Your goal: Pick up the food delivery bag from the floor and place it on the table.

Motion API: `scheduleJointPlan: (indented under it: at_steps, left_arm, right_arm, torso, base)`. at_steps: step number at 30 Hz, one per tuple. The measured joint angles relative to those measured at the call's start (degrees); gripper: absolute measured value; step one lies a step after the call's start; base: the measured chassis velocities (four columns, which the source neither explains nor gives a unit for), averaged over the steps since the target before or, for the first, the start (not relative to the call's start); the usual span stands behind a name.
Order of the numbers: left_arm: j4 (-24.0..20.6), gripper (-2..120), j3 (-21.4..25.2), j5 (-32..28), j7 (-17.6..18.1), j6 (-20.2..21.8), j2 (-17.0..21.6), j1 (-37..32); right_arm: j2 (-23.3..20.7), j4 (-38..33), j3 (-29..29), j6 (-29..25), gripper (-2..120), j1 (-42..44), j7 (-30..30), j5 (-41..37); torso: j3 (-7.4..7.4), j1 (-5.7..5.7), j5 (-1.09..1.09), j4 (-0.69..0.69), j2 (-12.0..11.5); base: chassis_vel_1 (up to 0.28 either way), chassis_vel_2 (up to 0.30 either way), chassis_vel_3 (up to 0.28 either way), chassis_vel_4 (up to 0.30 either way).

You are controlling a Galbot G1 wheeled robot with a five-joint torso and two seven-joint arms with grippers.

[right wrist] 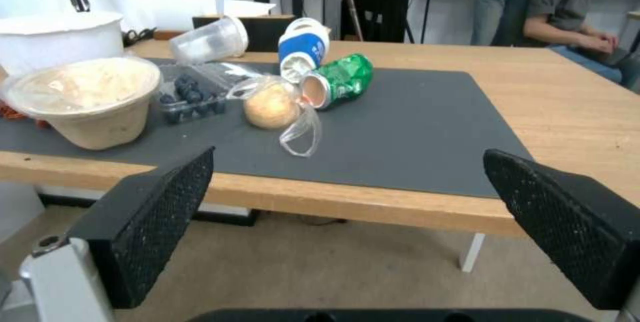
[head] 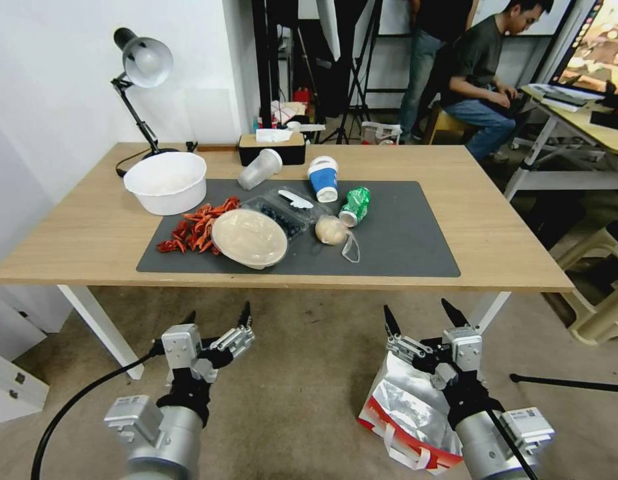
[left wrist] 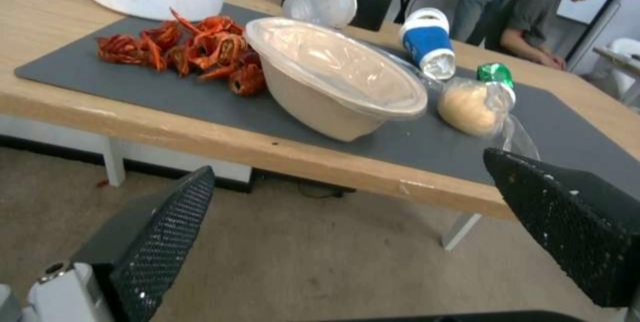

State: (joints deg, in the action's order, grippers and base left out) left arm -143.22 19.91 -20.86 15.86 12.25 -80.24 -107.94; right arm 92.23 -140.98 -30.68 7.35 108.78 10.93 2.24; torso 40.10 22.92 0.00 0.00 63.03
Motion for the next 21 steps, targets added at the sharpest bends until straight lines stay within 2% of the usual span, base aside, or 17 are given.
scheduleJointPlan:
  at_steps: [7, 13, 21]
  left_arm:
    - [0.0, 100, -0.2, 0.1, 0.5, -2.2, 0.1, -0.1]
    - [-0.2, 100, -0.2, 0.0, 1.3, -1.7, 0.1, -0.2]
    - [-0.4, 100, 0.0, -0.5, 1.5, -0.9, 0.0, -0.2]
  right_arm:
    - [-0.1, 0.5, 0.0, -0.7, 100, 0.0, -0.4, 0.3]
    - [-0.1, 0.8, 0.1, -1.3, 100, 0.0, -1.0, 0.4]
    - [-0.1, 1.6, 0.0, -2.1, 100, -0.1, -1.3, 0.2]
  torso:
    - [0.00, 0.00, 0.00, 0.00, 0.0]
    - [-0.05, -0.03, -0.01, 0.00, -0.1]
    - [-1.16, -0.93, 0.00, 0.00, -2.1]
  base:
    - [0.000, 0.000, 0.000, 0.000]
    - [0.000, 0.000, 0.000, 0.000]
    - [0.000, 0.000, 0.000, 0.000]
